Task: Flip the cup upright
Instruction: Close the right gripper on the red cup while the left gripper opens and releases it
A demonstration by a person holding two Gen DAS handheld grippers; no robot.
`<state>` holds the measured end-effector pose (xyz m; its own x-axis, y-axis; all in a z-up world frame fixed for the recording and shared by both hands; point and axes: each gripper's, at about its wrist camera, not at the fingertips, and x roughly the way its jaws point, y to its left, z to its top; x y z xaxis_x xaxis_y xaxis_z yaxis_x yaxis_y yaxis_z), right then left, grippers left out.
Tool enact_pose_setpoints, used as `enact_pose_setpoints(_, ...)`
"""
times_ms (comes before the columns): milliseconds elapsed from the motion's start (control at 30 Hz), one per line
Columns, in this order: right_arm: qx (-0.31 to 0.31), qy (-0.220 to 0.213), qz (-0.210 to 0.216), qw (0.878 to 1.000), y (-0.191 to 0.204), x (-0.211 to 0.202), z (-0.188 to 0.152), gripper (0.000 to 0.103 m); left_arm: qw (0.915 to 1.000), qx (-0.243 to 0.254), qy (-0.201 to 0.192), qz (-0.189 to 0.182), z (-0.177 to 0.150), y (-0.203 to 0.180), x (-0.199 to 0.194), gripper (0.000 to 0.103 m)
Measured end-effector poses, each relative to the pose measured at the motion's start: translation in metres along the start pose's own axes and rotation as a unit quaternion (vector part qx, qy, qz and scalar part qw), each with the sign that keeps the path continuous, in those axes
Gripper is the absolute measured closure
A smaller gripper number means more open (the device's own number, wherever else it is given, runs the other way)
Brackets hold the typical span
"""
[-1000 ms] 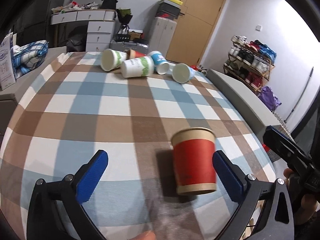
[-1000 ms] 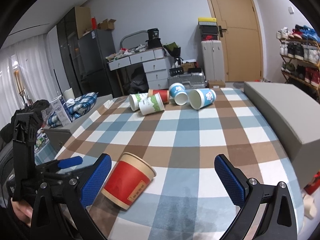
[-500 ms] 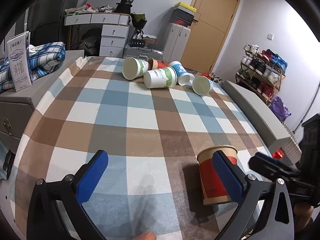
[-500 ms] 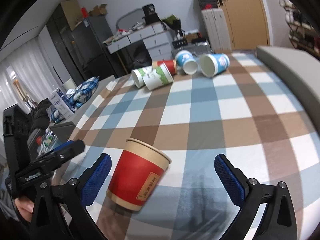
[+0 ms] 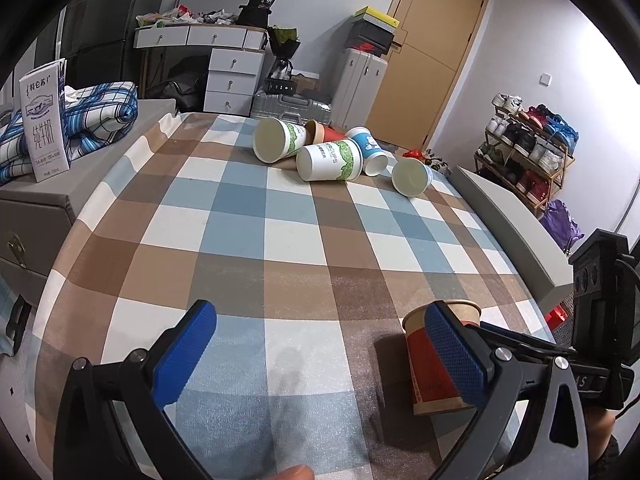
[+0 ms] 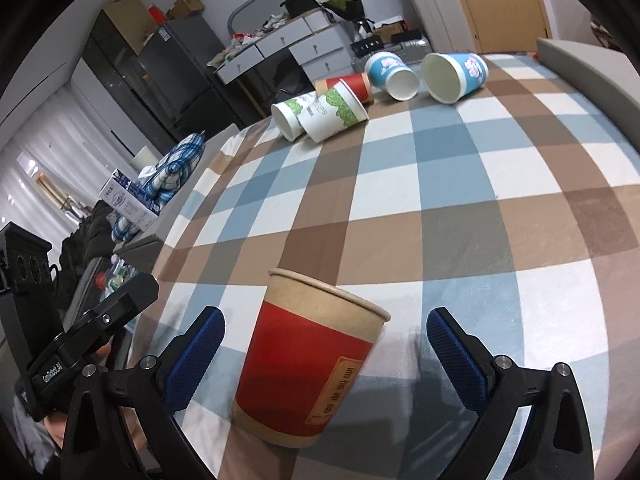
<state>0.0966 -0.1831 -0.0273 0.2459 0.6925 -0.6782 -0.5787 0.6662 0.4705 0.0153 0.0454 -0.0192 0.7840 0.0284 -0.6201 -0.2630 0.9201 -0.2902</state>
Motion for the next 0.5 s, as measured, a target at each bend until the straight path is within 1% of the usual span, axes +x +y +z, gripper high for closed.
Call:
enact_pose_setpoints(100,0.020,0.013,0.012,1.000,-0.006,0.004,0.000,0.008,1.0000,0.002,0.002,0.000,0.000,-0.001,0.001,0.002)
enact_pose_setpoints(167,0.035,0.022,0.025,0.999,-0.010,0.007,0.000,0.016,1.0000,0.003,0.003,0.000,-0.001,-0.001,0.001,0.002)
enact_pose_setpoints(200,0.039,0.025,0.029,0.999,-0.011,0.008,0.000,0.019,1.0000,0.004,0.004,0.000,-0.001,-0.001,0.002,0.002)
enact_pose_setpoints(267,0.047,0.030,0.042,0.998,-0.014,0.010,0.000,0.030,1.0000,0.004,0.004,0.000,-0.001,-0.001,0.002,0.002)
enact_pose_setpoints(300,0.052,0.032,0.054,0.997,-0.015,0.010,-0.001,0.032,1.0000,0.004,0.005,0.000,-0.001,-0.001,0.002,0.002)
enact_pose_setpoints(333,0.053,0.034,0.061,0.996,-0.014,0.010,-0.001,0.036,1.0000,0.004,0.005,0.000,-0.001,-0.001,0.002,0.002)
enact_pose_setpoints(500,0.041,0.022,0.077,0.996,-0.007,0.003,-0.001,0.040,1.0000,0.003,0.003,0.000,-0.001,-0.002,0.002,0.002)
